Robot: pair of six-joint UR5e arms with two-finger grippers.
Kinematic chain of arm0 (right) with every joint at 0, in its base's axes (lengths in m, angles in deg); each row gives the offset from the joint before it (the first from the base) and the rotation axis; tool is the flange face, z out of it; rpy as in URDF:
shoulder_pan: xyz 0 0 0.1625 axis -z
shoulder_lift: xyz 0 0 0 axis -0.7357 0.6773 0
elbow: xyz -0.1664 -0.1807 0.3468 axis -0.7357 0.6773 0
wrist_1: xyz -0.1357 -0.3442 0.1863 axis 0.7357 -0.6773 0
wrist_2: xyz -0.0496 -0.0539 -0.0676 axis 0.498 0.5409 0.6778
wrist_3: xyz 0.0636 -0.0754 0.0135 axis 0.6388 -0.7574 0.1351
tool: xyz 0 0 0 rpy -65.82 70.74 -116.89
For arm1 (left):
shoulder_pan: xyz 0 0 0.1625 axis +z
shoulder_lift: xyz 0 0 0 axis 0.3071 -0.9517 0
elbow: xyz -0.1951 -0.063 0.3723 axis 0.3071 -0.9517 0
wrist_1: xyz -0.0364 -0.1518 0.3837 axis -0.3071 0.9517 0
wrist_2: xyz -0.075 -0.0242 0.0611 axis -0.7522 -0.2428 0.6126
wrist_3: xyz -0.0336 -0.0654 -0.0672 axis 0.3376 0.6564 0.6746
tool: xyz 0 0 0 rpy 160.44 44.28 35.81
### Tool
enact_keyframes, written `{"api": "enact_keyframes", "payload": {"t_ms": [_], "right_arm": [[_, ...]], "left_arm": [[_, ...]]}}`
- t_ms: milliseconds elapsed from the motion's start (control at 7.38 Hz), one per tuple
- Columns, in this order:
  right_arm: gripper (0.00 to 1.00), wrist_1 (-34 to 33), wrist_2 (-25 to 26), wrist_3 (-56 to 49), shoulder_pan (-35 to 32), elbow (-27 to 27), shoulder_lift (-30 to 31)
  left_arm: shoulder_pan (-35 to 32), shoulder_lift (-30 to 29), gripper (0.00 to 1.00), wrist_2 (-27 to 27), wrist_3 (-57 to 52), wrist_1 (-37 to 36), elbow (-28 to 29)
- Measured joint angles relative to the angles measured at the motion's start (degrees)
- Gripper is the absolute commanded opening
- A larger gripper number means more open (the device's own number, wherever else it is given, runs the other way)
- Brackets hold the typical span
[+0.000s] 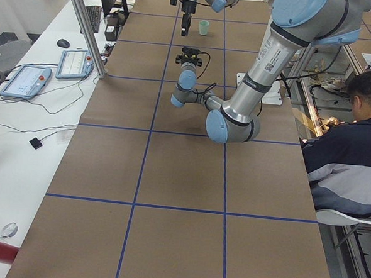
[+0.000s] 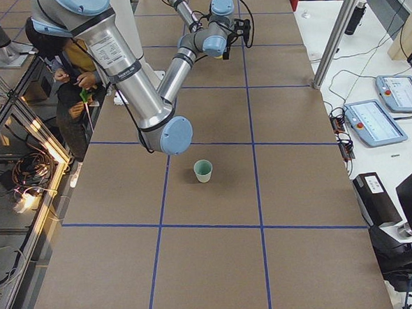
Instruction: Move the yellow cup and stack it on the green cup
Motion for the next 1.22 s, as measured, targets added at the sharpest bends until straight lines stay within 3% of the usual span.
{"api": "enact_keyframes", "payload": {"t_ms": [406,1219], "right_arm": [[1.00,-2.1,5.0,-0.1,4.4,2.1,-1.3],[1.00,-7.1,5.7,-1.9,5.4,1.6,-1.5]], "left_arm": [[1.4,0.0,0.22,2.7,0.0,-0.1,0.0],[1.9,0.1,0.22,3.1,0.0,0.0,0.2]]}}
